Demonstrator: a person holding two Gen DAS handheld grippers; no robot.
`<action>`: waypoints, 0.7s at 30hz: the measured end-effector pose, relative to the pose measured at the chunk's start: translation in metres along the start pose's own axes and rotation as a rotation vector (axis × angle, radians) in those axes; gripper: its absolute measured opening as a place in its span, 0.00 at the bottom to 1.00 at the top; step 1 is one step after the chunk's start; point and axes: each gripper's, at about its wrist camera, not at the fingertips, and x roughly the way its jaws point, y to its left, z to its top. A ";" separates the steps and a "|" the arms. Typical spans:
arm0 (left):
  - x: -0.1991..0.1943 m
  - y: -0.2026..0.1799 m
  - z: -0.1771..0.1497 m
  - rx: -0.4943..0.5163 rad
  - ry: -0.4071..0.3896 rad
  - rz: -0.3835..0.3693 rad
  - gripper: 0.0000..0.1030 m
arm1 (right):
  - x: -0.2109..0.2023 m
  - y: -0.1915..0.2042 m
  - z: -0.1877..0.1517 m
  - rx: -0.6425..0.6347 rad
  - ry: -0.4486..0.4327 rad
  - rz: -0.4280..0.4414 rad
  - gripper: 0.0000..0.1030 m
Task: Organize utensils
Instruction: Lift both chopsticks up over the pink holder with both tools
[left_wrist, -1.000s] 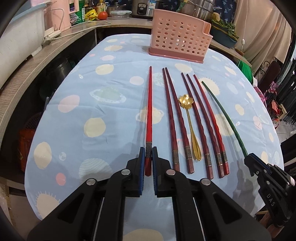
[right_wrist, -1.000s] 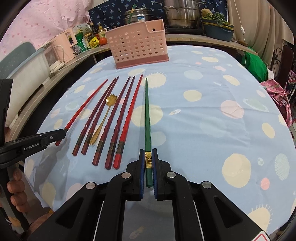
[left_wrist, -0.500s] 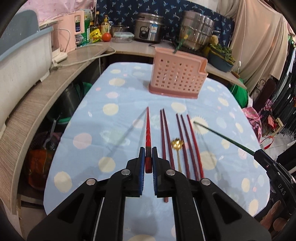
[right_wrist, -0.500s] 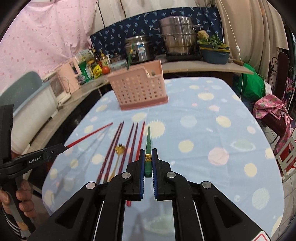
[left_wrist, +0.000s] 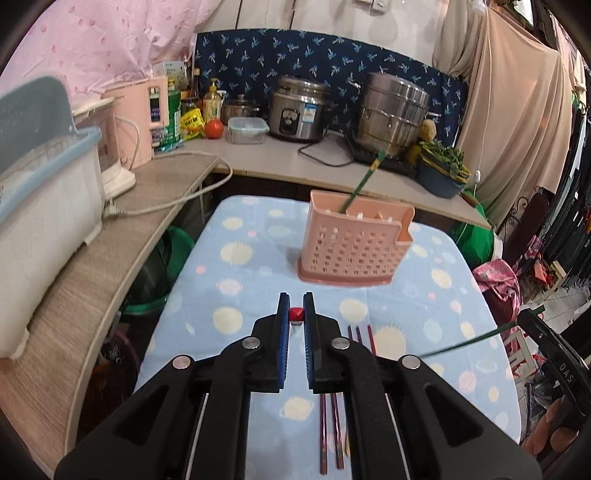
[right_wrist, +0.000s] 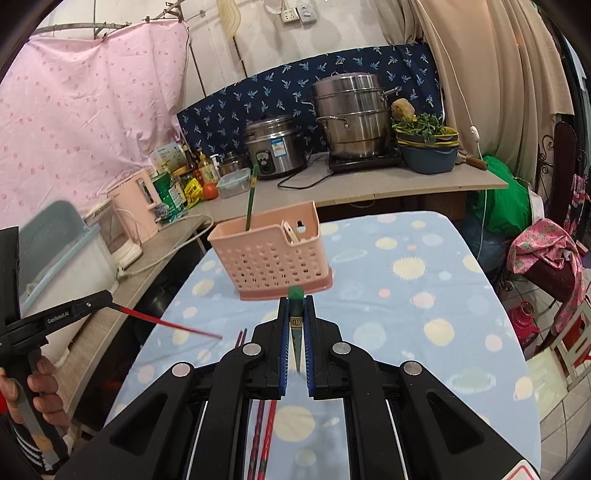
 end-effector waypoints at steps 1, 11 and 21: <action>0.000 0.000 0.006 0.002 -0.007 0.001 0.07 | 0.002 0.000 0.007 0.001 -0.008 -0.002 0.07; -0.010 -0.014 0.089 0.013 -0.127 -0.027 0.07 | 0.010 -0.001 0.086 0.021 -0.144 0.021 0.07; -0.015 -0.040 0.171 0.010 -0.316 -0.020 0.07 | 0.040 0.013 0.161 0.055 -0.267 0.066 0.07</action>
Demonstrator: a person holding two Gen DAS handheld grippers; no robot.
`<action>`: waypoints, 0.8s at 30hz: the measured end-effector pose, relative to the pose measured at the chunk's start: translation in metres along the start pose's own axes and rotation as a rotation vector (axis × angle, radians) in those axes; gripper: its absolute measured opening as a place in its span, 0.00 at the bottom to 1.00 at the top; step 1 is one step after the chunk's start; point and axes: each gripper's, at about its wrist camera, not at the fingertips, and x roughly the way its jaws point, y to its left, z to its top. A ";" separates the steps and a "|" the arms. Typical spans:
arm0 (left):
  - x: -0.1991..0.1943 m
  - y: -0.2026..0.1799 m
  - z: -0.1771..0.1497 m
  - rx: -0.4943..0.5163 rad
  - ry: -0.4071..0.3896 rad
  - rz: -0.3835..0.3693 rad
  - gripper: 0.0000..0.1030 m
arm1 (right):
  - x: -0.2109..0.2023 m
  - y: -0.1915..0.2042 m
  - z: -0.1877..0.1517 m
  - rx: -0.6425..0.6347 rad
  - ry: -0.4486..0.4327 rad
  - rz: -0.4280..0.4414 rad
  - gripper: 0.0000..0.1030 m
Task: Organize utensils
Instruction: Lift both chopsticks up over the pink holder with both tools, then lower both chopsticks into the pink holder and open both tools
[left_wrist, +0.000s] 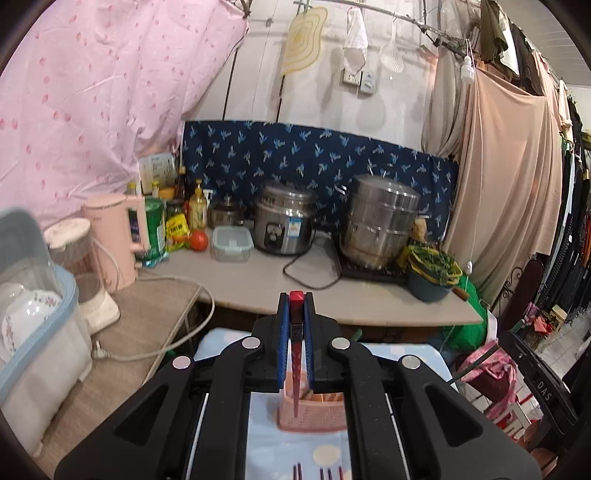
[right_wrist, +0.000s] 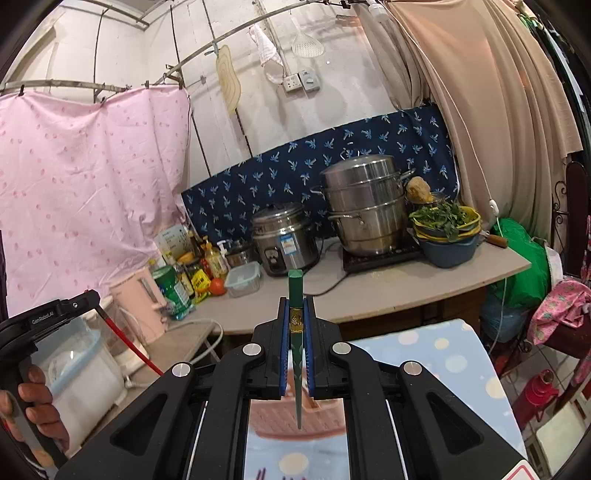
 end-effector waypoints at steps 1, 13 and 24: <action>0.005 -0.002 0.004 0.002 -0.012 0.000 0.07 | 0.006 0.001 0.004 0.010 -0.008 0.005 0.07; 0.083 -0.009 -0.010 0.024 0.013 0.009 0.07 | 0.088 -0.004 -0.012 0.050 0.080 0.043 0.07; 0.123 -0.001 -0.052 0.016 0.121 0.019 0.07 | 0.123 -0.020 -0.055 0.058 0.193 0.022 0.07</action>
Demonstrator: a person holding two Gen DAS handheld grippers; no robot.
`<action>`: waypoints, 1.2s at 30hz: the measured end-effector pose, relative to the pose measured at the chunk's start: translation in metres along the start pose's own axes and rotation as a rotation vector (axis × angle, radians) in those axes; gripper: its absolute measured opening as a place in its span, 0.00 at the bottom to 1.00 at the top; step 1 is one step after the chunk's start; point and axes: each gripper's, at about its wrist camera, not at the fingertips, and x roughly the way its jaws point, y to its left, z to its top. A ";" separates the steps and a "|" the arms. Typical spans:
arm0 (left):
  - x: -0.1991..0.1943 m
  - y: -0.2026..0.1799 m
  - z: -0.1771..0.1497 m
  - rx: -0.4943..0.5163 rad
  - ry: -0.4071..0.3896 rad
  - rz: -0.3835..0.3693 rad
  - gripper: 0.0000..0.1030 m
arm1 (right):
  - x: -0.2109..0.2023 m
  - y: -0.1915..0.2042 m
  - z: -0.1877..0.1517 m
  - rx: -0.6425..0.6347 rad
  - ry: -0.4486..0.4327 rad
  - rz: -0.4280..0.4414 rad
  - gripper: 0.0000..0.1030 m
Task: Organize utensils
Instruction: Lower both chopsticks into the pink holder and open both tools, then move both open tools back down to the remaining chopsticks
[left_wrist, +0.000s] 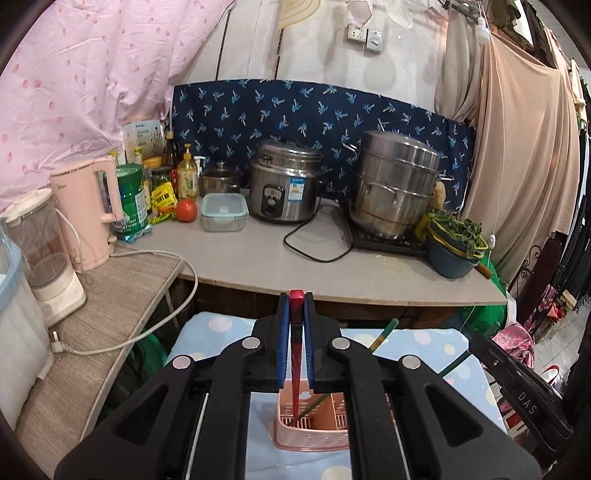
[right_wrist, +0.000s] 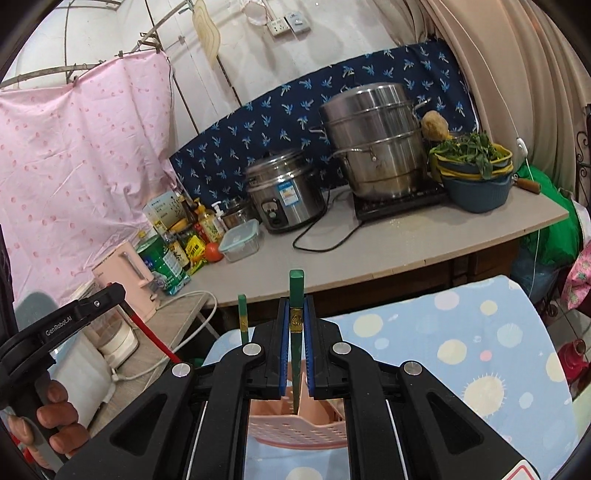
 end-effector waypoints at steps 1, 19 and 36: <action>0.001 0.000 -0.002 0.001 0.005 0.002 0.07 | 0.001 0.000 -0.001 -0.004 0.003 -0.003 0.07; -0.026 0.003 -0.034 0.033 0.035 0.062 0.49 | -0.046 0.004 -0.022 -0.039 -0.010 -0.014 0.25; -0.085 -0.005 -0.114 0.099 0.143 0.111 0.55 | -0.115 0.005 -0.115 -0.051 0.114 -0.038 0.25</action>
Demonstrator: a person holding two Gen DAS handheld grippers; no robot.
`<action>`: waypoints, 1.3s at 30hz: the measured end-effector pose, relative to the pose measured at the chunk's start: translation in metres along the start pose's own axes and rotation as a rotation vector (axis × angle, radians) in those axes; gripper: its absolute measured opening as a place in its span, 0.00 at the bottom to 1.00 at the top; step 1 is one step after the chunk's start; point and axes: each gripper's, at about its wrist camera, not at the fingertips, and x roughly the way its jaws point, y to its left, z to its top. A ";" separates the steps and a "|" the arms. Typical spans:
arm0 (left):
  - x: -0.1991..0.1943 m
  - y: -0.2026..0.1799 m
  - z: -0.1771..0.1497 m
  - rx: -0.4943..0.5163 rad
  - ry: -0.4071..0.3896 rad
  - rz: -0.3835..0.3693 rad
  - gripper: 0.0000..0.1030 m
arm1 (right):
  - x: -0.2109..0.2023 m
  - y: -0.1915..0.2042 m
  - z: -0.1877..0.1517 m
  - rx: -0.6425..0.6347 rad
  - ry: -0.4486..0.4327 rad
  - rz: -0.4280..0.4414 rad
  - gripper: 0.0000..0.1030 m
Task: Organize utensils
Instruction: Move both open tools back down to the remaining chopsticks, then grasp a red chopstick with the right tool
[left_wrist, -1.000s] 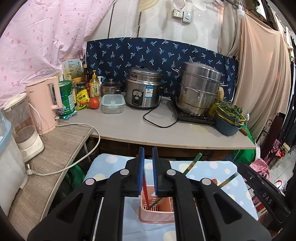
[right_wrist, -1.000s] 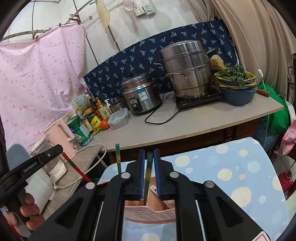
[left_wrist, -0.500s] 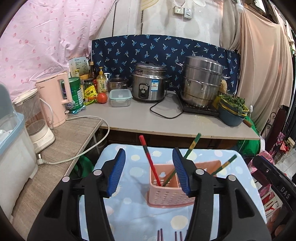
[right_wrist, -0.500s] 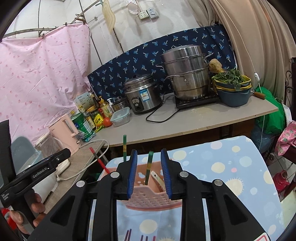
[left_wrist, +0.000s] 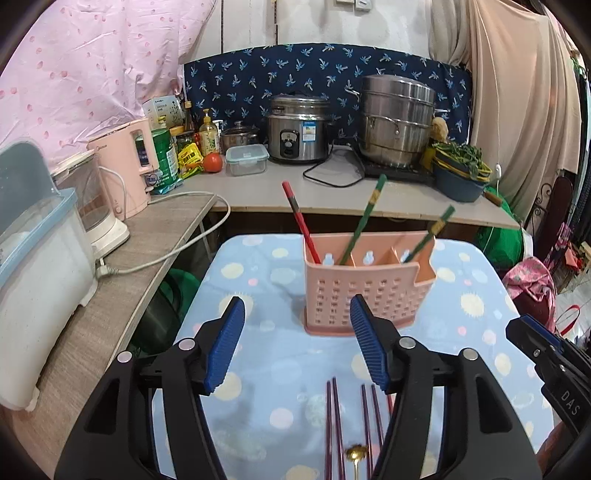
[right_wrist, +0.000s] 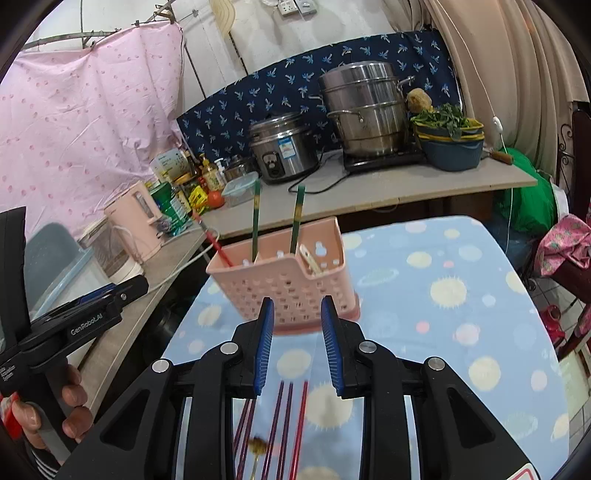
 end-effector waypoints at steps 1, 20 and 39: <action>-0.002 0.000 -0.004 0.000 0.003 0.002 0.55 | -0.004 0.000 -0.006 -0.001 0.006 -0.002 0.25; -0.017 0.019 -0.141 -0.029 0.207 0.002 0.63 | -0.034 0.008 -0.147 -0.089 0.196 -0.069 0.25; -0.011 0.016 -0.206 -0.034 0.323 -0.039 0.63 | -0.006 0.021 -0.208 -0.125 0.310 -0.081 0.25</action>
